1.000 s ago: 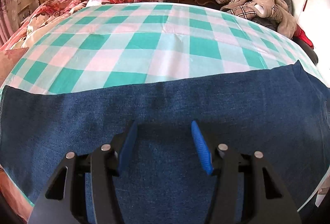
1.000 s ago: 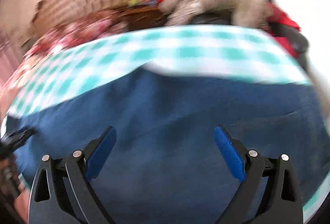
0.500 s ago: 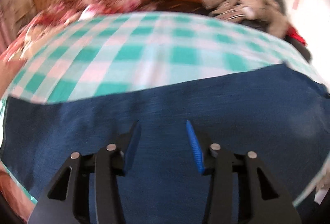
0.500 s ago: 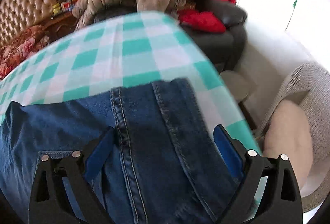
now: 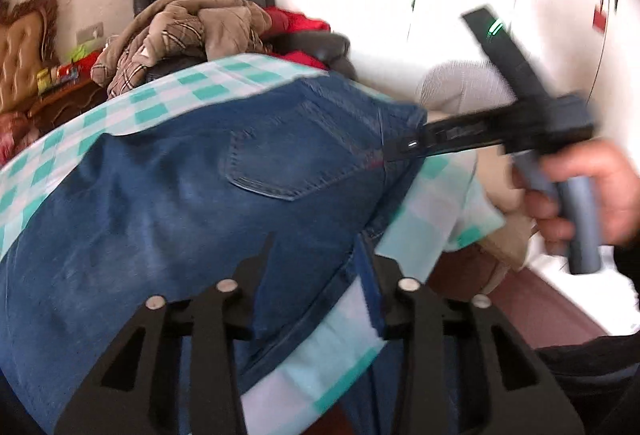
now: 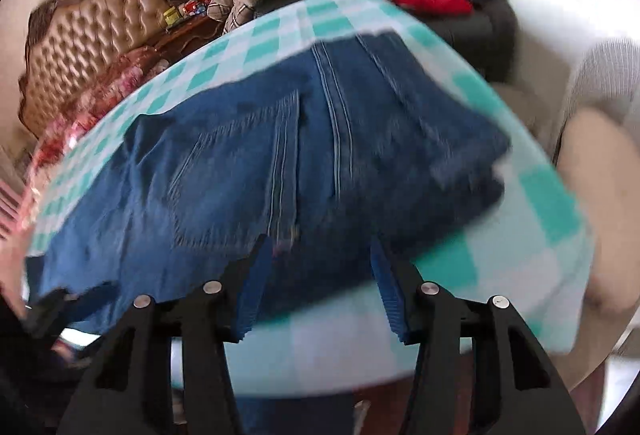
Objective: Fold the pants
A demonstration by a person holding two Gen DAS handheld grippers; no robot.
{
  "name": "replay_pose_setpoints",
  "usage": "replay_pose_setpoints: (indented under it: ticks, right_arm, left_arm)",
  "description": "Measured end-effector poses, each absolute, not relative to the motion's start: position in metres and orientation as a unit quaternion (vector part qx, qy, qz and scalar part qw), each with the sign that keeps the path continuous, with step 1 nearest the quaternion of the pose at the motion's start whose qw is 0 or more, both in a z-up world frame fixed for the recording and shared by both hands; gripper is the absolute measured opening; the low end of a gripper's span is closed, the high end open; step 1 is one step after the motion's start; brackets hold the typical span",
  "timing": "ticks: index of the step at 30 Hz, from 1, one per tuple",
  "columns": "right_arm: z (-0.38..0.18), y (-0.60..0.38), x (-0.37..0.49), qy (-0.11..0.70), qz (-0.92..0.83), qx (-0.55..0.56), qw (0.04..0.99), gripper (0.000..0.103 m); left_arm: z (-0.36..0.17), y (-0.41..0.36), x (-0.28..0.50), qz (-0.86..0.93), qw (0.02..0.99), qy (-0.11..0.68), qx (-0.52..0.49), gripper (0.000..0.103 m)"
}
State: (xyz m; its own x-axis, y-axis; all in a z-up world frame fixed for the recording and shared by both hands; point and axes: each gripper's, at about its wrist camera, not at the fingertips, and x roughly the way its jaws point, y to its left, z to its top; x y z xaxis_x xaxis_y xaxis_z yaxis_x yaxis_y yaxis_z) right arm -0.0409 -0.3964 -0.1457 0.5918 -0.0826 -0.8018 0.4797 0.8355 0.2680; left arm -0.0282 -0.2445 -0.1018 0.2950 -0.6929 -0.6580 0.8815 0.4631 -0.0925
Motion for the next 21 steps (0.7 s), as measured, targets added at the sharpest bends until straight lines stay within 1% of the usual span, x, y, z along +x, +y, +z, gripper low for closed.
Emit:
replay_pose_setpoints:
  ticks: [3, 5, 6, 8, 9, 11, 12, 13, 21]
  right_arm:
    - [-0.150, -0.401, -0.057, 0.410, -0.147, 0.277, 0.856, 0.051]
    - [-0.152, -0.411, -0.067, 0.404, -0.163, 0.304, 0.847, 0.052]
    - [-0.152, -0.415, -0.070, 0.398, -0.160, 0.316, 0.846, 0.052]
    - [-0.150, -0.420, -0.077, 0.384, -0.149, 0.338, 0.846, 0.052]
    - [-0.150, -0.423, -0.077, 0.379, -0.145, 0.348, 0.845, 0.052]
    - [-0.152, -0.426, -0.075, 0.379, -0.131, 0.367, 0.839, 0.052]
    - [-0.153, -0.427, -0.073, 0.381, -0.126, 0.373, 0.837, 0.052]
    - [-0.153, -0.429, -0.070, 0.382, -0.123, 0.376, 0.835, 0.052]
    - [-0.158, -0.441, -0.062, 0.377, -0.129, 0.399, 0.826, 0.052]
  left_arm:
    - [-0.113, -0.263, -0.035, -0.507, 0.781, 0.327, 0.162, 0.034]
    - [-0.118, -0.276, -0.042, -0.511, 0.776, 0.317, 0.190, 0.034]
    - [-0.120, -0.279, -0.043, -0.506, 0.778, 0.315, 0.197, 0.032]
    - [-0.125, -0.285, -0.040, -0.480, 0.789, 0.322, 0.206, 0.018]
    - [-0.125, -0.287, -0.037, -0.481, 0.789, 0.326, 0.202, 0.018]
    - [-0.123, -0.289, -0.039, -0.476, 0.792, 0.316, 0.214, 0.012]
    - [-0.120, -0.289, -0.040, -0.478, 0.793, 0.311, 0.215, 0.006]
    - [-0.117, -0.287, -0.042, -0.479, 0.796, 0.304, 0.213, 0.004]
    - [-0.092, -0.273, -0.040, -0.488, 0.806, 0.282, 0.184, 0.001]
